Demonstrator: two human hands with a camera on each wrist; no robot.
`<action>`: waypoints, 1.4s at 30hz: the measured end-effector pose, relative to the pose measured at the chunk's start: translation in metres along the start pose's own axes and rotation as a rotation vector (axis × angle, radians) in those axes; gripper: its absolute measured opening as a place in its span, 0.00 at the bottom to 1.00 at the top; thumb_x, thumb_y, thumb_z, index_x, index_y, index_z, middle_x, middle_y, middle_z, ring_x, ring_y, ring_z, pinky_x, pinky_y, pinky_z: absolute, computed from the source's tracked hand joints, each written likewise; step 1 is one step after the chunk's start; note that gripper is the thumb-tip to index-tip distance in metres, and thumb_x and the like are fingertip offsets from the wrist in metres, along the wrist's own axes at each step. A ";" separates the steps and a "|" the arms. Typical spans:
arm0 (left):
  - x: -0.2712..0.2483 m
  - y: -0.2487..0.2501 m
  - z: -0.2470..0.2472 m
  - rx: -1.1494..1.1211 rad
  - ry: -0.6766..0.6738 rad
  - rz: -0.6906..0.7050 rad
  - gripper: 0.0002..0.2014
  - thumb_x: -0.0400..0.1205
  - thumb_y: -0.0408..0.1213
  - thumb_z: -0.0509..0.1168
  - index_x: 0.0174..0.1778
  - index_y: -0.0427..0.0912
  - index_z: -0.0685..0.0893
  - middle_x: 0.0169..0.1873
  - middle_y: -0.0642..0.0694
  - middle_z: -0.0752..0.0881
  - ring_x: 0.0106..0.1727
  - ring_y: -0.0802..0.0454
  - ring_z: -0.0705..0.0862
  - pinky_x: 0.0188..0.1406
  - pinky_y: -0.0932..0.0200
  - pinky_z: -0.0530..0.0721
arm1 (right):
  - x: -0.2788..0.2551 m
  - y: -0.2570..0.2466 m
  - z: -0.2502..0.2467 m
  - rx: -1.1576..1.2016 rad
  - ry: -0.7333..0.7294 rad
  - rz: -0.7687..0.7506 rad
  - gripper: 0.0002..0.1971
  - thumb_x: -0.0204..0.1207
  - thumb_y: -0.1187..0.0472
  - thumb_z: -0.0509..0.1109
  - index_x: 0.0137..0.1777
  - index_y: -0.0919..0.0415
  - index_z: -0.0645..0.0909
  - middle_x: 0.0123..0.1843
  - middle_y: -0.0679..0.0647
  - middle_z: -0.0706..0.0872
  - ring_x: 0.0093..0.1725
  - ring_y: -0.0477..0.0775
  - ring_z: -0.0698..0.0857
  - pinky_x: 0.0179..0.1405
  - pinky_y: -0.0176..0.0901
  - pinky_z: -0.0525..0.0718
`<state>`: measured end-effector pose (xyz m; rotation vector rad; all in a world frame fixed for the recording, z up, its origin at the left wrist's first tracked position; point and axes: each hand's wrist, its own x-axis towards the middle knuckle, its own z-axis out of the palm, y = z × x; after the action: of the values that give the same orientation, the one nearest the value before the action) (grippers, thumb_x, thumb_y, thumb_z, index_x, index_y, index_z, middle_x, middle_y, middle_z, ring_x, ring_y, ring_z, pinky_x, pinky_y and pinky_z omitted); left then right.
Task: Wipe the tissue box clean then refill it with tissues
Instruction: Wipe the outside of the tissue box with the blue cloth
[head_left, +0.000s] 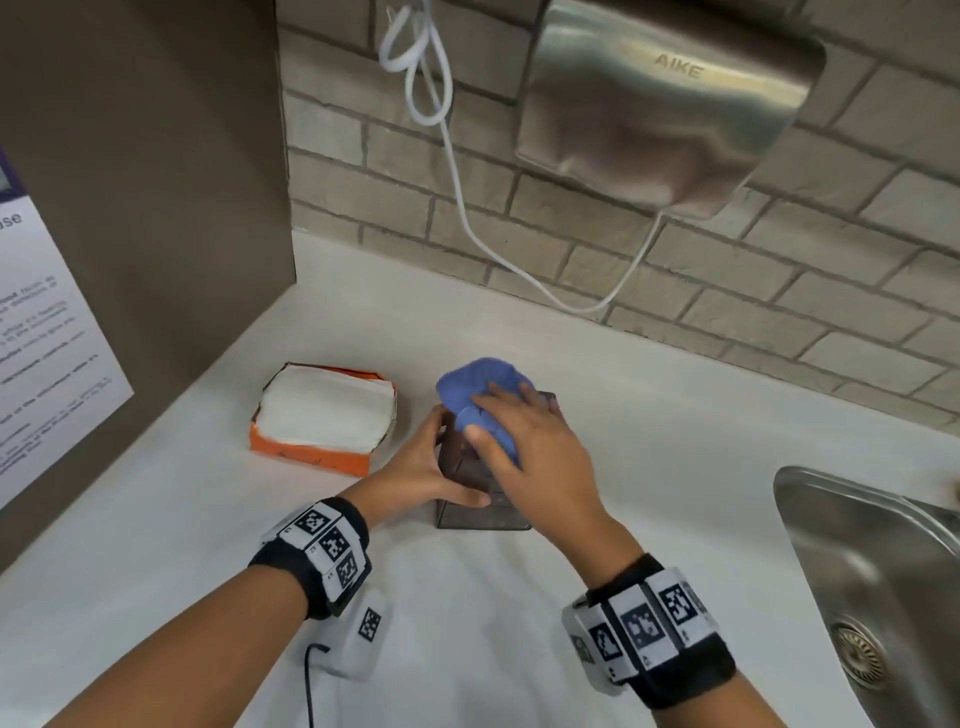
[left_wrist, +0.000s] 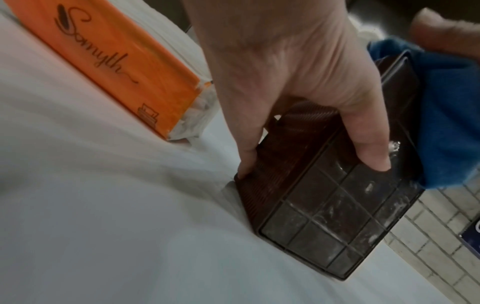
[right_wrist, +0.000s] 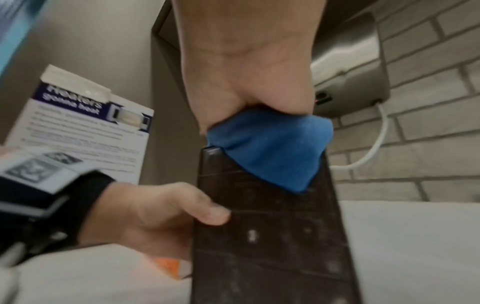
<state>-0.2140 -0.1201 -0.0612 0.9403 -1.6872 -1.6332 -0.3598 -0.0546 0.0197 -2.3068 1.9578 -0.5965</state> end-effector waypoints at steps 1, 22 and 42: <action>0.000 -0.001 -0.001 0.009 -0.005 0.003 0.47 0.63 0.30 0.84 0.76 0.50 0.68 0.69 0.53 0.79 0.69 0.64 0.79 0.69 0.60 0.81 | 0.000 -0.002 -0.002 0.005 -0.016 -0.033 0.24 0.79 0.37 0.52 0.70 0.43 0.75 0.76 0.42 0.76 0.80 0.48 0.66 0.78 0.41 0.61; 0.007 -0.005 -0.002 -0.019 0.033 -0.011 0.55 0.58 0.29 0.86 0.76 0.56 0.63 0.68 0.53 0.77 0.70 0.61 0.77 0.61 0.63 0.84 | -0.003 0.035 -0.012 0.316 0.108 0.323 0.20 0.79 0.42 0.62 0.61 0.52 0.83 0.60 0.51 0.87 0.60 0.51 0.84 0.56 0.41 0.79; 0.005 -0.005 -0.004 0.020 0.031 0.006 0.53 0.55 0.35 0.87 0.74 0.56 0.67 0.68 0.57 0.78 0.69 0.65 0.77 0.60 0.68 0.81 | -0.010 0.022 -0.005 0.264 0.243 0.216 0.10 0.80 0.49 0.64 0.52 0.48 0.87 0.59 0.46 0.89 0.59 0.45 0.84 0.49 0.20 0.71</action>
<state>-0.2131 -0.1268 -0.0665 0.9643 -1.6868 -1.5924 -0.3828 -0.0478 0.0149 -1.9133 2.0425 -1.0814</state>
